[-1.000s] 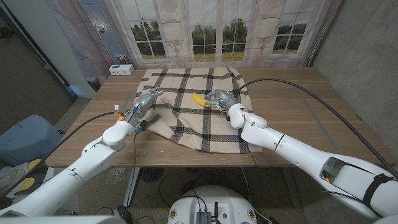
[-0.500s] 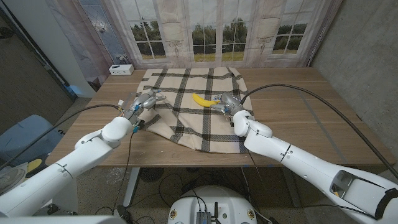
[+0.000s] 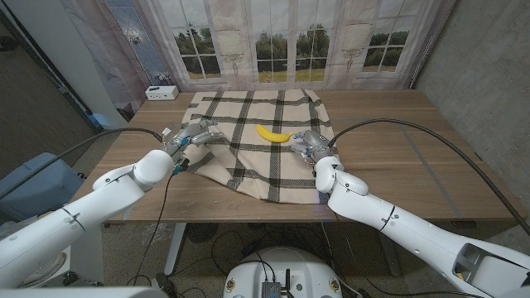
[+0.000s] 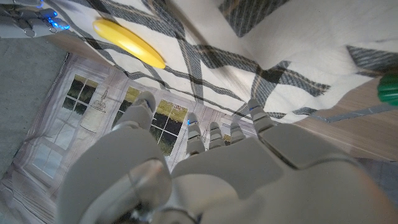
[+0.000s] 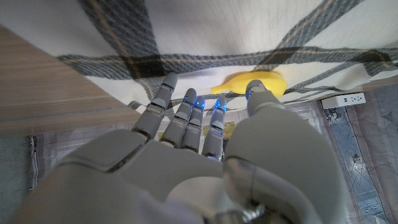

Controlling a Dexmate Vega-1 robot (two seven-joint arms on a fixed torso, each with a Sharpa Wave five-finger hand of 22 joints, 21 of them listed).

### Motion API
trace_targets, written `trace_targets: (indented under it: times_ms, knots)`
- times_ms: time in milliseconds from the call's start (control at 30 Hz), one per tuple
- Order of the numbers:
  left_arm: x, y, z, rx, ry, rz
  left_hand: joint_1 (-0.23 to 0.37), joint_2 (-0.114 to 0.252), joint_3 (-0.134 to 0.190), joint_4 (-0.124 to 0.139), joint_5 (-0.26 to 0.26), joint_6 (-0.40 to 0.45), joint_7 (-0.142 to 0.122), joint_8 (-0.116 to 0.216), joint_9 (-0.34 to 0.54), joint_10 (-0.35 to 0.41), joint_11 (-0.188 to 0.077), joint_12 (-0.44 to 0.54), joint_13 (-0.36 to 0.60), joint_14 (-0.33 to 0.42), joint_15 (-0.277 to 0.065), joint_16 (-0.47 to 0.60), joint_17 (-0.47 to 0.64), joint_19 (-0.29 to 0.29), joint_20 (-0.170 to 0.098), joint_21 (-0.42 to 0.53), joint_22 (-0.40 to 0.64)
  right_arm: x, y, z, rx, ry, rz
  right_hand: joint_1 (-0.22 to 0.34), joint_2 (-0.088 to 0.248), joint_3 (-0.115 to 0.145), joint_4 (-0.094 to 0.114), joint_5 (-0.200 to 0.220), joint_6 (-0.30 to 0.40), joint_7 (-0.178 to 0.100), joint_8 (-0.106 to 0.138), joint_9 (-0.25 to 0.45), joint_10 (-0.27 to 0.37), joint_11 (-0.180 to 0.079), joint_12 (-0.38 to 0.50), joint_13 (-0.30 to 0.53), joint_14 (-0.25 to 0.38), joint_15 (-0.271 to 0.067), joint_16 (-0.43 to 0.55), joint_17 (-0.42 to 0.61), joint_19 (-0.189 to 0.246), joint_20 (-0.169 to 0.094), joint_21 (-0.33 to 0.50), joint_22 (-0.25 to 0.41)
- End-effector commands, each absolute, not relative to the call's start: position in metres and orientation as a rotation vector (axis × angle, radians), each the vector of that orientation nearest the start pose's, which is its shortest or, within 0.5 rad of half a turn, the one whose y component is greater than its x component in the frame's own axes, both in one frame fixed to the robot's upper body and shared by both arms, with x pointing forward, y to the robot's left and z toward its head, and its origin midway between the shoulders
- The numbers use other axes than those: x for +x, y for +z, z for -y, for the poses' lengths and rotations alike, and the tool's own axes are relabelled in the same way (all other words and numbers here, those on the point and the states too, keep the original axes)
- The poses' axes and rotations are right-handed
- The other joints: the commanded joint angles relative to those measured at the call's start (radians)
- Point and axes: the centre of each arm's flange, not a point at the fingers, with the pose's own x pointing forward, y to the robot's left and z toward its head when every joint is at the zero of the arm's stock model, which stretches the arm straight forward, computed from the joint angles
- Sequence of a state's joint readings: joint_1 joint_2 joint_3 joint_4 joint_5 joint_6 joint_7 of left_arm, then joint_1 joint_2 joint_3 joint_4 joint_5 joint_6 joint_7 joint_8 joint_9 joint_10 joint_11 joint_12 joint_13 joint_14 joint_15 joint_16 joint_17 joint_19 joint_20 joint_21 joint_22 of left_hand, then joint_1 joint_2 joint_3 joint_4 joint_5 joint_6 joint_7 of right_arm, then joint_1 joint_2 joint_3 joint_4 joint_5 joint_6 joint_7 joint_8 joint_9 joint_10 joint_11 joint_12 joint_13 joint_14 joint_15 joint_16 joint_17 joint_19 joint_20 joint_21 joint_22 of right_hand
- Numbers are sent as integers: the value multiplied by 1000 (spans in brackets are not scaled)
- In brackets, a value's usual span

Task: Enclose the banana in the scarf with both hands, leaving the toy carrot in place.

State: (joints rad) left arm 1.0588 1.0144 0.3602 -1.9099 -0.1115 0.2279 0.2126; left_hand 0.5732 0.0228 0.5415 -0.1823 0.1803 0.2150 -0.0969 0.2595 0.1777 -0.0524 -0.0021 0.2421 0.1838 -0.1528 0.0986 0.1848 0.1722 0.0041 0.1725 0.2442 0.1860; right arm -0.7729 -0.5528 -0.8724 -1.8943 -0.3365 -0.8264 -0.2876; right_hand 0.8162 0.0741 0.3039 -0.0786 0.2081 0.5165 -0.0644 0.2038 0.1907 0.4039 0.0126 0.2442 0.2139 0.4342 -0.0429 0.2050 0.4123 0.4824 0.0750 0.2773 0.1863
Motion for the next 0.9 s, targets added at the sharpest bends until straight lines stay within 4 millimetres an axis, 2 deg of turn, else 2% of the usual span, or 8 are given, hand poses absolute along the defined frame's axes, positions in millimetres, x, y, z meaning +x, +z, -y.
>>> trace_targets:
  times_ms: [33, 100, 233, 433, 633, 767, 900]
  knots:
    - [542, -8, -312, 1102, 84, 422, 31, -7, 1, -1, 9, 29, -30, 8, 2, 12, -5, -3, 4, -4, -15, -2, 2, 13, -4, -4, 1, 562, -76, 128, -1087, -192, 298, 13, 4, 9, -8, 5, 10, 1, 5, 0, 11, -1, 0, 1, 9, -52, 6, 0, 11, 0, -2, 2]
    - [540, -9, -310, 1121, 87, 418, 40, -10, 0, -1, 9, 38, -42, 8, 2, 14, -5, -4, 4, -4, -15, -2, 2, 16, -6, -4, 1, 558, -79, 129, -1088, -203, 296, 17, 4, 12, -12, 5, 12, 1, 5, 0, 12, 0, -1, 1, 9, -53, 6, -1, 12, 1, -2, 2]
    - [535, -10, -307, 1162, 100, 410, 50, -12, 0, -1, 10, 37, -44, 5, 2, 12, -8, -6, 4, -5, -15, -2, 2, 17, -8, -5, 1, 550, -83, 130, -1088, -226, 289, 27, -3, 17, -26, 6, 36, 6, 12, 0, 18, -4, -1, 1, 12, -55, 6, -7, 17, 0, -2, 2]
    - [530, -11, -303, 1204, 115, 408, 65, -16, -1, 0, 11, 37, -44, 1, 3, 8, -12, -10, 3, -13, -23, -5, 2, 21, -10, -6, 1, 537, -89, 130, -1116, -249, 279, 35, -25, 19, -46, 8, 62, 4, 16, 0, 72, -19, 14, 2, 38, -67, 13, -16, 32, -5, 1, 2]
    - [527, -11, -300, 1255, 138, 409, 84, -20, -2, 1, 12, 47, -53, 0, 3, 6, -19, -14, 3, -21, -30, -6, 1, 24, -13, -8, 1, 524, -94, 127, -1157, -283, 260, 42, -59, 13, -64, 12, 71, 0, 17, 0, 75, -27, 13, 3, 37, -79, 9, -22, 36, -10, 0, 1]
    - [526, -11, -300, 1266, 141, 415, 94, -24, -4, 1, 13, 55, -56, 0, 4, 6, -23, -15, 3, -25, -35, -7, 1, 25, -14, -9, 1, 516, -96, 126, -1191, -301, 239, 71, -72, 22, -83, 23, 72, -12, 14, 1, 64, -48, 6, 4, 30, -85, 5, -27, 38, -13, -1, 1]
    - [527, -11, -301, 1271, 138, 418, 102, -27, -5, 2, 13, 58, -56, -1, 4, 6, -22, -16, 3, -28, -38, -7, 1, 26, -16, -10, 1, 509, -97, 125, -1227, -310, 214, 97, -75, 33, -94, 32, 69, -18, 11, 1, 58, -57, 2, 5, 24, -89, 2, -30, 39, -17, -2, 1]
